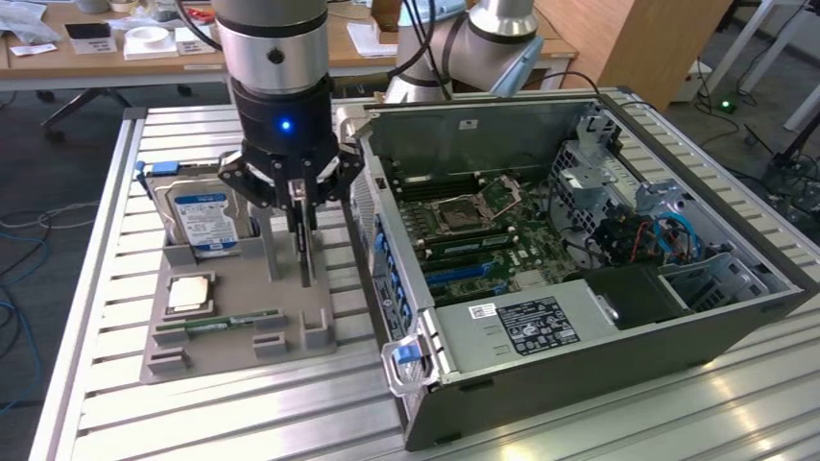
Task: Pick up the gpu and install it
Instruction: 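Pick up the gpu and move the gpu toward the slot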
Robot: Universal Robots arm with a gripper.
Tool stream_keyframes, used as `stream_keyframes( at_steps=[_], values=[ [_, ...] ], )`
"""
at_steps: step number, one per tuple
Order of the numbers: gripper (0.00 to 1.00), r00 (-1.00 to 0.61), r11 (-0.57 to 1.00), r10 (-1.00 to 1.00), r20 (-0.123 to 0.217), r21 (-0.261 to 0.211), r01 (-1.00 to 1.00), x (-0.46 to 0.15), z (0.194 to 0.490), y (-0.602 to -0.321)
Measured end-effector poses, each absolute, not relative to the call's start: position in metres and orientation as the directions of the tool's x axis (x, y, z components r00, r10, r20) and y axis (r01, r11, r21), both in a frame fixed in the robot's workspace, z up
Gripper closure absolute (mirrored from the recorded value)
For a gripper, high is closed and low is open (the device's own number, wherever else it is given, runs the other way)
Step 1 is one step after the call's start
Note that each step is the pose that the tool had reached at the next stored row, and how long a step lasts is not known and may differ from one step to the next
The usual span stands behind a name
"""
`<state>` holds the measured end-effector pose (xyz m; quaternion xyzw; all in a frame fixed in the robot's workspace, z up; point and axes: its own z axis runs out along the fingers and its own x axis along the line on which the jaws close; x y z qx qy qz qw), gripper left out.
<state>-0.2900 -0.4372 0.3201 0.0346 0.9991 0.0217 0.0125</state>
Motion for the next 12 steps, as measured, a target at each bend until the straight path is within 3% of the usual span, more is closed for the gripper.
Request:
stream_keyframes(
  at_steps=[12],
  values=[
    [0.74, -0.997, 0.997, 0.07, -0.024, 0.044, 0.069, -0.29, 0.333, -0.437]
  ],
)
